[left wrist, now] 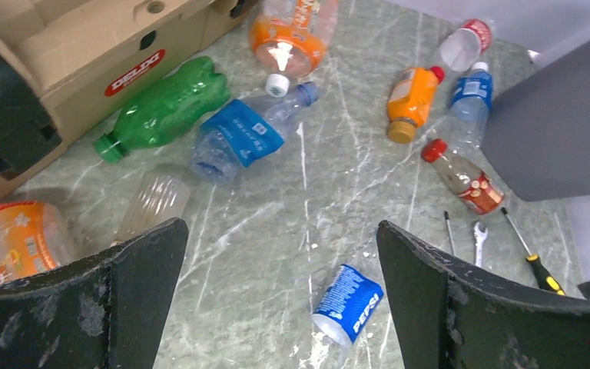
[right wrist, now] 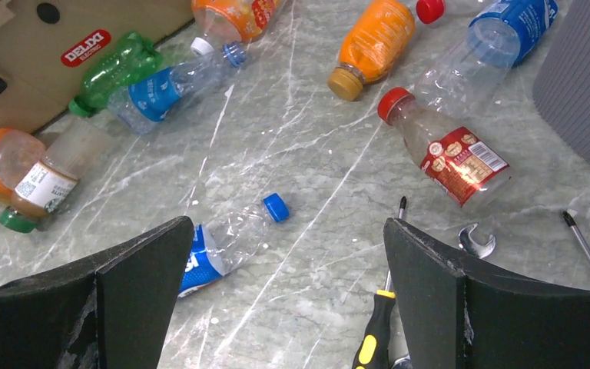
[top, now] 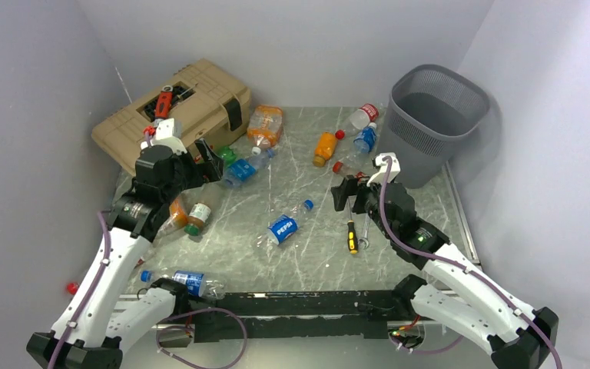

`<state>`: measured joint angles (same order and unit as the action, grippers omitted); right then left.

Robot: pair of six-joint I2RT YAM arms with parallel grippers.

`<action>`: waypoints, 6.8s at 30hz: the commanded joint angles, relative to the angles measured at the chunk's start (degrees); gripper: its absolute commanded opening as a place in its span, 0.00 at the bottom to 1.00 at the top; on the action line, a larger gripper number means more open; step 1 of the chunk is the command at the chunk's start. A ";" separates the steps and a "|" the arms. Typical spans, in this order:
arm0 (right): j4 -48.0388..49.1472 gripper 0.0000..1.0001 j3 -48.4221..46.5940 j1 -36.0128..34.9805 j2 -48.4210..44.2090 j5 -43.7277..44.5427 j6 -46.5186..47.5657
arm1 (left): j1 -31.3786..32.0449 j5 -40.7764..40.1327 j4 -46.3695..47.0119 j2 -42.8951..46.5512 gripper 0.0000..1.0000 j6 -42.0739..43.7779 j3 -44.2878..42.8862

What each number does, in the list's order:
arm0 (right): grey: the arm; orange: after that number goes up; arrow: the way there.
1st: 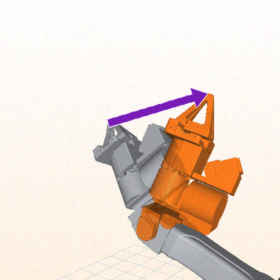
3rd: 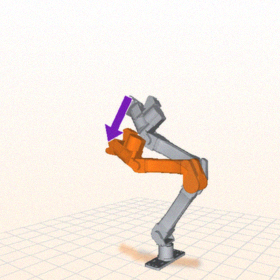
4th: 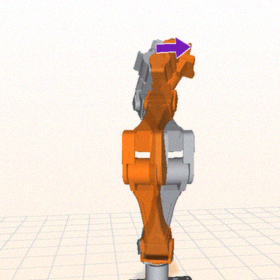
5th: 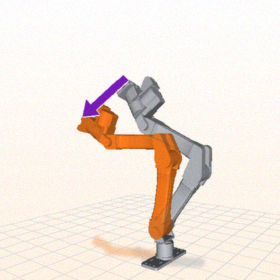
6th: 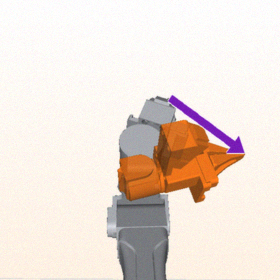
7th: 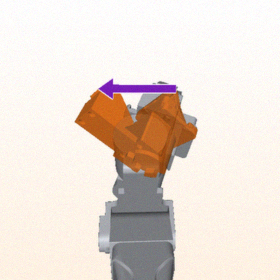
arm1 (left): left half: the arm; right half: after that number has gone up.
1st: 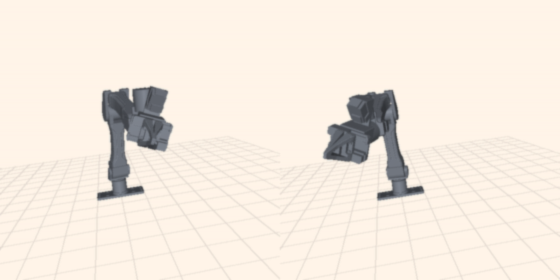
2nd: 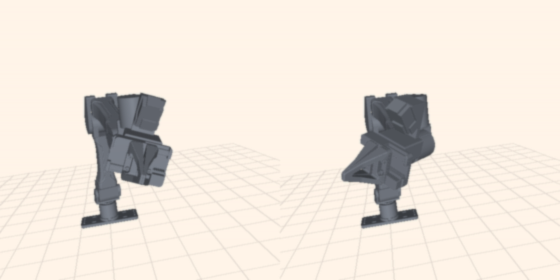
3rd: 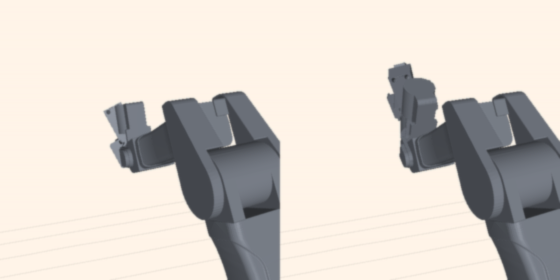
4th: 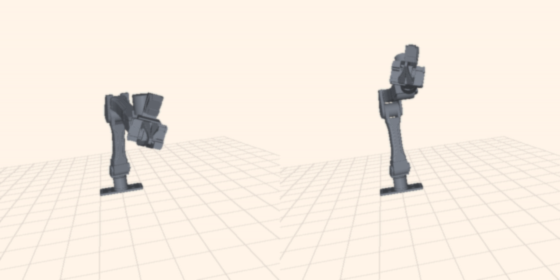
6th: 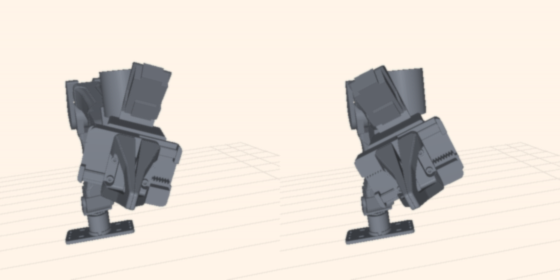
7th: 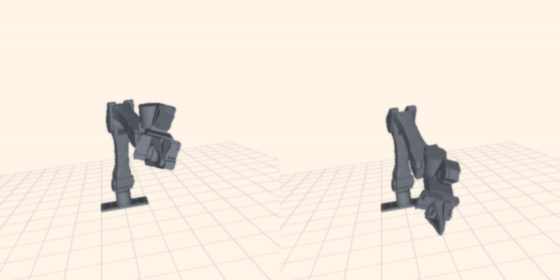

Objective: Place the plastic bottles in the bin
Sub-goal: Pick up the plastic bottle at the center of the board, then place the plastic bottle in the trash bin.

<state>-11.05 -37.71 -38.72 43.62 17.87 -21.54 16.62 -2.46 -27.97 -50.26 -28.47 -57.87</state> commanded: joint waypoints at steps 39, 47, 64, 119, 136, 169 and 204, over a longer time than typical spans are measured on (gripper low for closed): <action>11.48 0.95 -0.34 -6.76 31.32 -0.51 -37.79 | 0.16 6.68 2.83 -0.98 0.98 4.37 1.93; 14.90 0.88 -1.73 -2.34 39.33 -4.30 -44.95 | 0.93 6.43 2.69 -1.43 0.97 4.12 1.94; 14.86 0.62 -7.45 -1.61 52.29 -5.09 -44.43 | 1.46 7.44 2.53 -1.62 0.97 4.12 1.73; 52.89 0.00 -6.35 -7.04 20.57 -26.08 -13.51 | 9.14 55.85 32.24 -5.37 1.00 0.38 12.42; 43.50 0.45 -12.61 -8.13 19.18 -25.98 -11.86 | 10.18 54.40 29.52 -5.43 0.50 2.76 11.33; -1.97 0.71 -41.57 -3.47 30.97 -44.11 -19.52 | 11.66 46.33 33.07 0.32 0.00 13.34 16.82; 0.26 0.00 -55.24 -3.32 16.62 30.04 24.37 | 11.14 8.22 25.54 14.14 0.97 9.54 18.22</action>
<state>-20.29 -92.86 -42.19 59.09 18.44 -15.38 28.16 17.54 1.23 -35.18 -18.94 -38.48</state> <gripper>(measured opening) 0.357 0.994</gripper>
